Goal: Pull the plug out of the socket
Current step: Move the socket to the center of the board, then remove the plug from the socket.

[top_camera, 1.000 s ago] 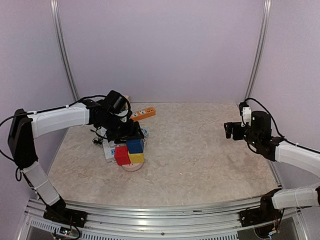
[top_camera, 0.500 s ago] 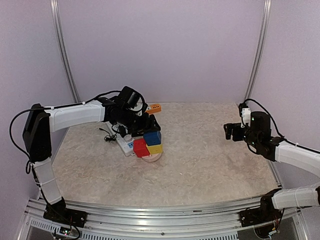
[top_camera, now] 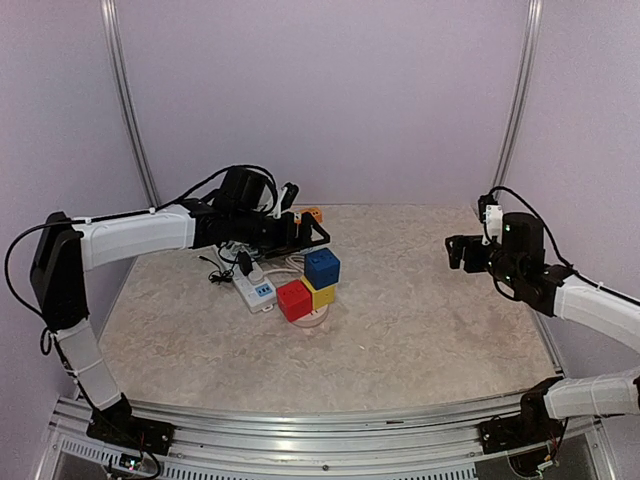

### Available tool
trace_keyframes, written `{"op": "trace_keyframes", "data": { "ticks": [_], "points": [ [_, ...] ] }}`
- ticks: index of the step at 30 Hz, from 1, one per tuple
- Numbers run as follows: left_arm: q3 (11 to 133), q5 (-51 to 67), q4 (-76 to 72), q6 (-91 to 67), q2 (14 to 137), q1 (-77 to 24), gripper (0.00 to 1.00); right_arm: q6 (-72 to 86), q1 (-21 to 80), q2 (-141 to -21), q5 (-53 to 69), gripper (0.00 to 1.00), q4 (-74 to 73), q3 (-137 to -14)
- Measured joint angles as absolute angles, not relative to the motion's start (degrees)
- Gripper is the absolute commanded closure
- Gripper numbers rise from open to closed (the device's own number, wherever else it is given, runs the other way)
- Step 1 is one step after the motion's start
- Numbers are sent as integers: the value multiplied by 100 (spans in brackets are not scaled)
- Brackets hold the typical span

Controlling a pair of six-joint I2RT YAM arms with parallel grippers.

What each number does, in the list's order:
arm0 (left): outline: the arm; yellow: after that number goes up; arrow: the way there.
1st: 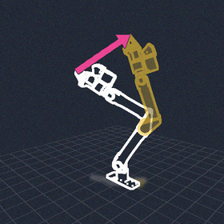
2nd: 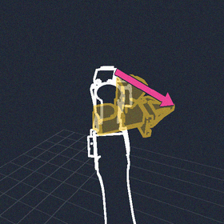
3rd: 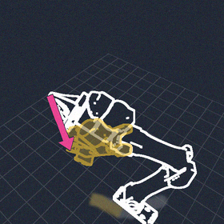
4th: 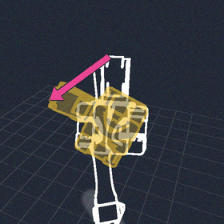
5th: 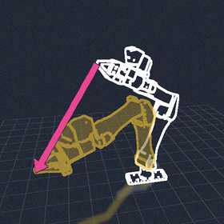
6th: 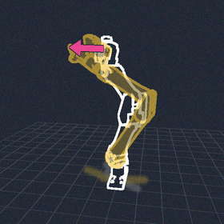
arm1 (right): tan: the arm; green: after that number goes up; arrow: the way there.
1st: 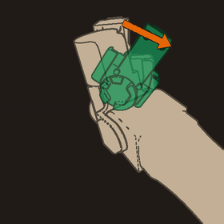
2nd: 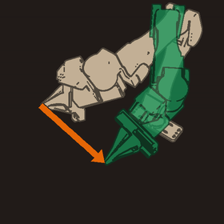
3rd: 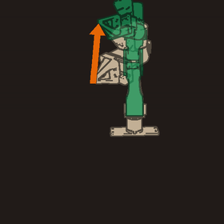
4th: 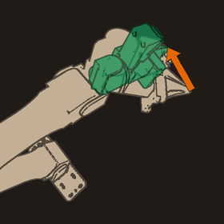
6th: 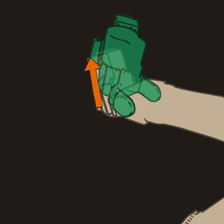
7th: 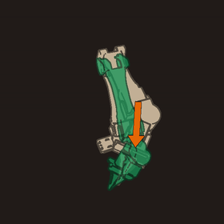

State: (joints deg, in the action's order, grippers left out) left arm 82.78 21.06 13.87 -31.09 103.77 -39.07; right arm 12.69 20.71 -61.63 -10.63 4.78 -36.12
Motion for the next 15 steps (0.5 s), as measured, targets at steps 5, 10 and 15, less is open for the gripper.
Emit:
{"op": "trace_keyframes", "data": {
  "ticks": [5, 10, 15],
  "points": [
    [7164, 2108, 908, -3197, 9489, -3623, 1, 1356, 2392, -6123, -1098, 0, 242, -4010],
    [6165, 2078, 635, -3358, 8807, -3413, 1, 1433, 2934, -6318, -1076, 0, -38, -4563],
    [5269, 2139, 443, -3601, 8399, -3387, 1, 1540, 3612, -7004, -1090, 1, -220, -5231]
  ]
}}
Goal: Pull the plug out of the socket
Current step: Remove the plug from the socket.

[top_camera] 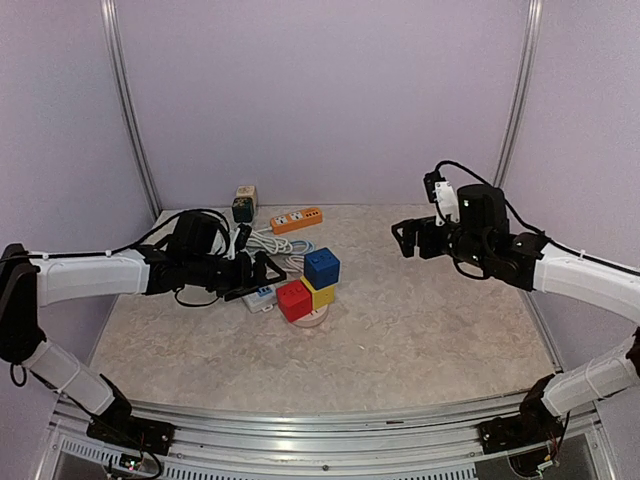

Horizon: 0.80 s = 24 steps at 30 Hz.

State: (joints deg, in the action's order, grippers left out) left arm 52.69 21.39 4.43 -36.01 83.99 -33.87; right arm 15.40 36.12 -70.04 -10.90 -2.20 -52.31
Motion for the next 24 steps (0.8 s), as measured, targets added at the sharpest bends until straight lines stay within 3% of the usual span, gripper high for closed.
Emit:
{"op": "trace_keyframes", "data": {
  "ticks": [6, 24],
  "points": [
    [4517, 2408, 69, -4010, 8309, -3280, 1, 1752, 4198, -7985, -893, 3, -294, -5835],
    [4423, 2731, -845, -4602, 8912, -3144, 22, 2117, 5070, -10132, -766, 7, -506, -7376]
  ]
}}
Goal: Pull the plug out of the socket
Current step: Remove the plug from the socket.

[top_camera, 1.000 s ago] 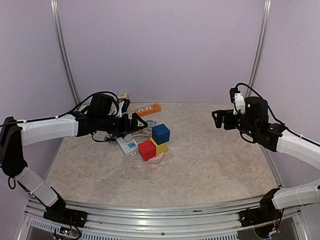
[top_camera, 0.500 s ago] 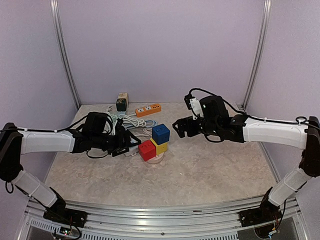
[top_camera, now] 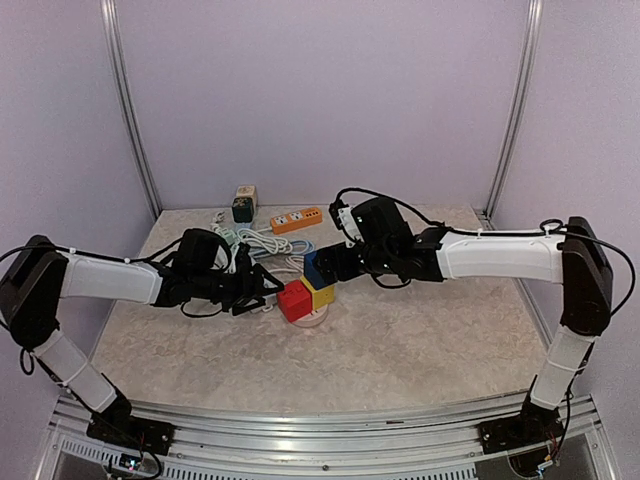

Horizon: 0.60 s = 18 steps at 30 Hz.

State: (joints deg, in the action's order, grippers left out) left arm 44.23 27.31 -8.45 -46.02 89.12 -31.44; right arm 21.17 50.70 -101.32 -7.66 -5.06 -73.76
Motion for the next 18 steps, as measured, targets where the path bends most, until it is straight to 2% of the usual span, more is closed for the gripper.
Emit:
{"op": "trace_keyframes", "data": {
  "ticks": [18],
  "points": [
    [4456, 2884, -1041, -4735, 9380, -3120, 40, 2112, 5201, -10748, -915, 9, -733, -7832]
  ]
}}
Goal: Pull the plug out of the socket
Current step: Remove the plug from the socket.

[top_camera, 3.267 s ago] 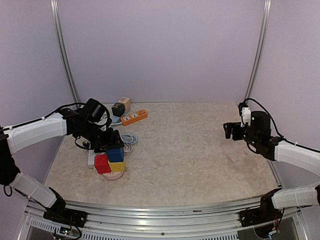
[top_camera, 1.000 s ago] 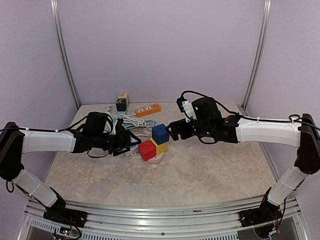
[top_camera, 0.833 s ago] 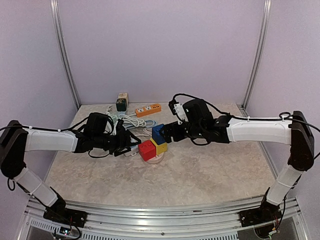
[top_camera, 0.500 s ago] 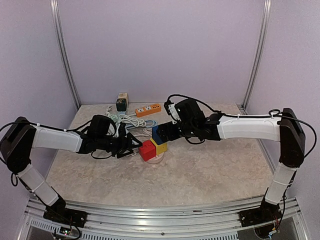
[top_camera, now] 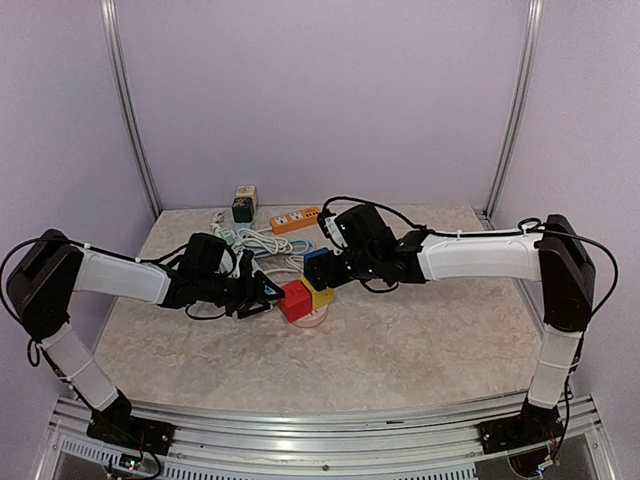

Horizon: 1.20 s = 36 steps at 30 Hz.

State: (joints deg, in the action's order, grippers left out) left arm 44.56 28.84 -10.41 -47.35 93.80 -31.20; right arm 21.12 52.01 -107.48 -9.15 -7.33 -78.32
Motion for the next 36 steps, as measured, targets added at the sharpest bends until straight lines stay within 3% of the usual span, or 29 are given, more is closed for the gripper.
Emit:
{"op": "trace_keyframes", "data": {
  "ticks": [13, 18, 36],
  "points": [
    [4539, 3013, -1149, -4759, 9579, -3120, 54, 2176, 5210, -10951, -908, 19, -744, -7909],
    [4569, 3070, -1247, -4768, 9644, -3120, 54, 2189, 5214, -11002, -904, 25, -744, -7915],
    [4676, 3232, -1323, -4777, 9786, -3114, 60, 2176, 5225, -11017, -969, 64, -749, -7924]
  ]
}}
